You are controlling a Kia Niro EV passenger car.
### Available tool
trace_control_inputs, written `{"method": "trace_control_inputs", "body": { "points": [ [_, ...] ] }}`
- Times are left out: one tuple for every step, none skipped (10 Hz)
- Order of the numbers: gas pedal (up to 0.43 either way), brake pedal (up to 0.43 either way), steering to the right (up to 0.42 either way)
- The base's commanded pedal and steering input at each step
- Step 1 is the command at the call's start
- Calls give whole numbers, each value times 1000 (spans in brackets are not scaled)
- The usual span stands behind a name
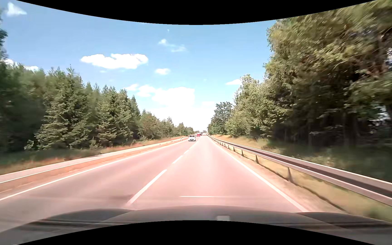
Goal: Follow the waypoints while adhering to traffic rules and regulations
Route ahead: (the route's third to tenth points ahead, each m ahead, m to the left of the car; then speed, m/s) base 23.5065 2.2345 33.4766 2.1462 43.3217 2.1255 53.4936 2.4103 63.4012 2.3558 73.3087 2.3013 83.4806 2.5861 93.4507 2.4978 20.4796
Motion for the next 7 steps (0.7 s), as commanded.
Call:
{"method": "trace_control_inputs", "body": {
  "points": [
    [260,0,0],
    [260,0,-2],
    [260,0,-5],
    [260,0,-7],
    [260,0,-8],
    [260,0,-7],
    [260,0,-5]
  ]
}}
